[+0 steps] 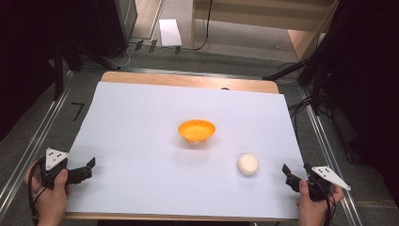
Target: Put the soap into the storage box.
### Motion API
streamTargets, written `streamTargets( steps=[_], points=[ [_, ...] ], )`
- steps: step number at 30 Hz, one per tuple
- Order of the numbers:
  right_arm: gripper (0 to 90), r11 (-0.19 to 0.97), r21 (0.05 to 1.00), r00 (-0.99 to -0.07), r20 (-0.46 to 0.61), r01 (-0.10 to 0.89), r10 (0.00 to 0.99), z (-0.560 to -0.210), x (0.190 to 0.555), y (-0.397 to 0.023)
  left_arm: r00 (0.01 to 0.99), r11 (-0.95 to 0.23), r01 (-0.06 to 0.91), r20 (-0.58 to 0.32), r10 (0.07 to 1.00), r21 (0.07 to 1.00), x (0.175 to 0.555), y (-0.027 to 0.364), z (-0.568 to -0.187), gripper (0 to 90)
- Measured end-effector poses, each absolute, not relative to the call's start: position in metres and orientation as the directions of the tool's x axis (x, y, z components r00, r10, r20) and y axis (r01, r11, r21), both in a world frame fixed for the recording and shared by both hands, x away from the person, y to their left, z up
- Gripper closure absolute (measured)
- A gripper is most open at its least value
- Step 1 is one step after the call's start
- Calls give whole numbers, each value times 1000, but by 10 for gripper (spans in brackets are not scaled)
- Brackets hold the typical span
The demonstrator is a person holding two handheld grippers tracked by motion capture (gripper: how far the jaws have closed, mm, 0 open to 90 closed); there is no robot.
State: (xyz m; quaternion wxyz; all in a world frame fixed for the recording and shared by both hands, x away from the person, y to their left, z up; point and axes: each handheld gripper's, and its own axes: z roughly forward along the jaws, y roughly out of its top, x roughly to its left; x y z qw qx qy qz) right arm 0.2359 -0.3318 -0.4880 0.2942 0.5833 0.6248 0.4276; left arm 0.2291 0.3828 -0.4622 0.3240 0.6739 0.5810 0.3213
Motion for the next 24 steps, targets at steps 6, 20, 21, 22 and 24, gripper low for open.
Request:
streamTargets(
  steps=[6, 20, 21, 22, 24],
  points=[
    [151, -52, 875, -148, 140, 482, 979, -487, 237, -332, 116, -113, 571, 57, 992, 813, 229, 383, -462, 3],
    [34, 62, 752, -249, 138, 656, 959, -459, 249, -316, 115, -116, 565, 61, 991, 817, 227, 382, -462, 3],
    [34, 62, 752, -249, 138, 656, 959, -459, 249, -316, 115, -116, 565, 61, 991, 817, 227, 382, -462, 3],
    [34, 79, 711, -253, 141, 698, 957, -455, 252, -313, 115, -115, 566, 60, 992, 817, 228, 382, -462, 3],
    [34, 103, 692, -273, 140, 714, 952, -452, 254, -311, 114, -113, 567, 58, 992, 816, 228, 383, -462, 3]
  ],
)
